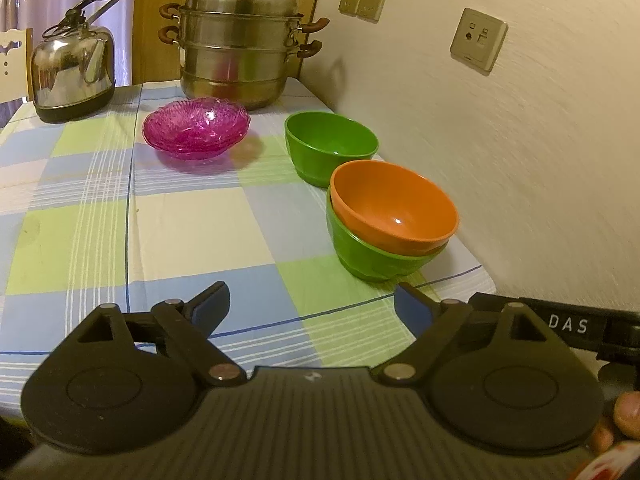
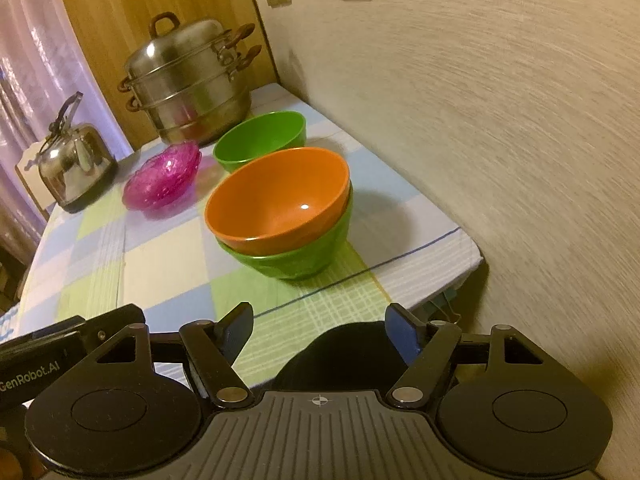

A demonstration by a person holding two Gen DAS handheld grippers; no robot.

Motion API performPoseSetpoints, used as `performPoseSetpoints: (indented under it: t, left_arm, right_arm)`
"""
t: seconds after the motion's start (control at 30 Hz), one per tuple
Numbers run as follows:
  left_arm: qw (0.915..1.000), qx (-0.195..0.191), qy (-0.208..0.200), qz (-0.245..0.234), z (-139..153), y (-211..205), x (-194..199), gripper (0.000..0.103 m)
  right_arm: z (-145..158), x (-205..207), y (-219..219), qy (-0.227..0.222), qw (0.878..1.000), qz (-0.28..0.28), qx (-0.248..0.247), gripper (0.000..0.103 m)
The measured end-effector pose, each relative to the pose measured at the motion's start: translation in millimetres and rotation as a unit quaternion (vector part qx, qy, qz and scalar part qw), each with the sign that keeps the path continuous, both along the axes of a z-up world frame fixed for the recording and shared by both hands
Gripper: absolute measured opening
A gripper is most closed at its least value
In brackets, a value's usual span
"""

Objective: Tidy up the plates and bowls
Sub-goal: 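Open both tools and withdraw from the stacked orange and green bowls, then close the right tool on the large green bowl rim while the left tool grips it too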

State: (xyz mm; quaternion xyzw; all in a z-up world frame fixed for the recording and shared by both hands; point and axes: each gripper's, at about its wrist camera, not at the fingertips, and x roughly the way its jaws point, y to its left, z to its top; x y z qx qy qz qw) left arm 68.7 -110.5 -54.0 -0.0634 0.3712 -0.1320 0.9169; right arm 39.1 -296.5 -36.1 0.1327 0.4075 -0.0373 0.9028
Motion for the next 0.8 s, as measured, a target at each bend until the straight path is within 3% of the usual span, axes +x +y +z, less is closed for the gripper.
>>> performPoseSetpoints:
  t: [0.53, 0.8]
  left_arm:
    - [0.9997, -0.020, -0.001, 0.013, 1, 9, 4, 0.088]
    - [0.9983, -0.046, 0.001, 0.036, 10, 24, 38, 0.088]
  right_arm:
    - [-1, 1, -2, 0.002, 1.000, -0.002, 0.007, 0.073]
    - [12, 12, -4, -0.023, 1.000, 0.011, 0.019, 0.073]
